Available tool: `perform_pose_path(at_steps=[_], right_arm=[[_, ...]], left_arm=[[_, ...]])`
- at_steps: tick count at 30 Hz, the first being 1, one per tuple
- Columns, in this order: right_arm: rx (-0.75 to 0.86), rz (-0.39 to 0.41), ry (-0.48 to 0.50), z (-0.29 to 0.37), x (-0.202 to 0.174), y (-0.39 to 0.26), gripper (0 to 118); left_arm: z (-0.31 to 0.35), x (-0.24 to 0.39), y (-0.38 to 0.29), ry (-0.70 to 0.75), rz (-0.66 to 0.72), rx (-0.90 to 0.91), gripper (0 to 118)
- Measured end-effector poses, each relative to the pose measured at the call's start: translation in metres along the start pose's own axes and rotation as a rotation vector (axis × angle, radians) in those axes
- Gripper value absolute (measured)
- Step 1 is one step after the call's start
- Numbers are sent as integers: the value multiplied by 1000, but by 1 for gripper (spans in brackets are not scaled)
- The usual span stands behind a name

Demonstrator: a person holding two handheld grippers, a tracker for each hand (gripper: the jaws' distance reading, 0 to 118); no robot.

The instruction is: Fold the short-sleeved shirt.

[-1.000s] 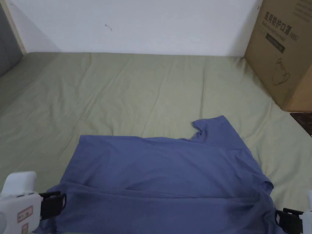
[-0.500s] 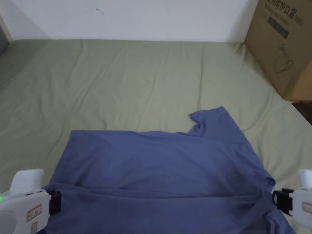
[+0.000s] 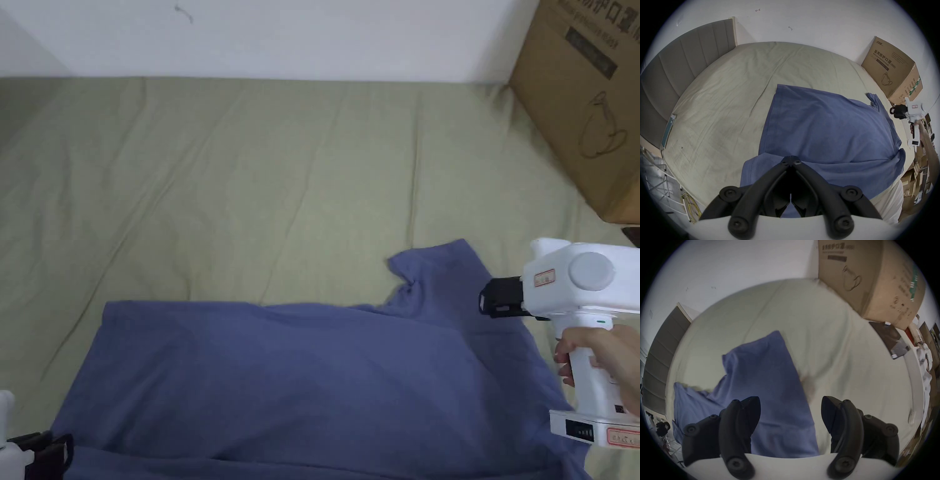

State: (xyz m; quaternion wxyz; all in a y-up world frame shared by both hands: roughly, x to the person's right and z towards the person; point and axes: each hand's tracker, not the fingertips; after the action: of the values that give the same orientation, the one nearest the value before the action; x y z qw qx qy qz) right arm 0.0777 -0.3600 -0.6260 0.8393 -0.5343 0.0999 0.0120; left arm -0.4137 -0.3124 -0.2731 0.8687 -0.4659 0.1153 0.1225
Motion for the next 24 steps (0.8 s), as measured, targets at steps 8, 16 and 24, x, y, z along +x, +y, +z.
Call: perform_pose_path(at_steps=[8,16,24], right_arm=[[9,41,-23,-8,-6,-9,0],[8,70,-34,0,-17,-8,0],[11,94,-39,5,-17,-6,0]], left_arm=[[-4,-3,2,8,-14,-25,0],[-15,-3,42,-16,-3,21,12],[-111,-5,150,-8,13,-8,112]])
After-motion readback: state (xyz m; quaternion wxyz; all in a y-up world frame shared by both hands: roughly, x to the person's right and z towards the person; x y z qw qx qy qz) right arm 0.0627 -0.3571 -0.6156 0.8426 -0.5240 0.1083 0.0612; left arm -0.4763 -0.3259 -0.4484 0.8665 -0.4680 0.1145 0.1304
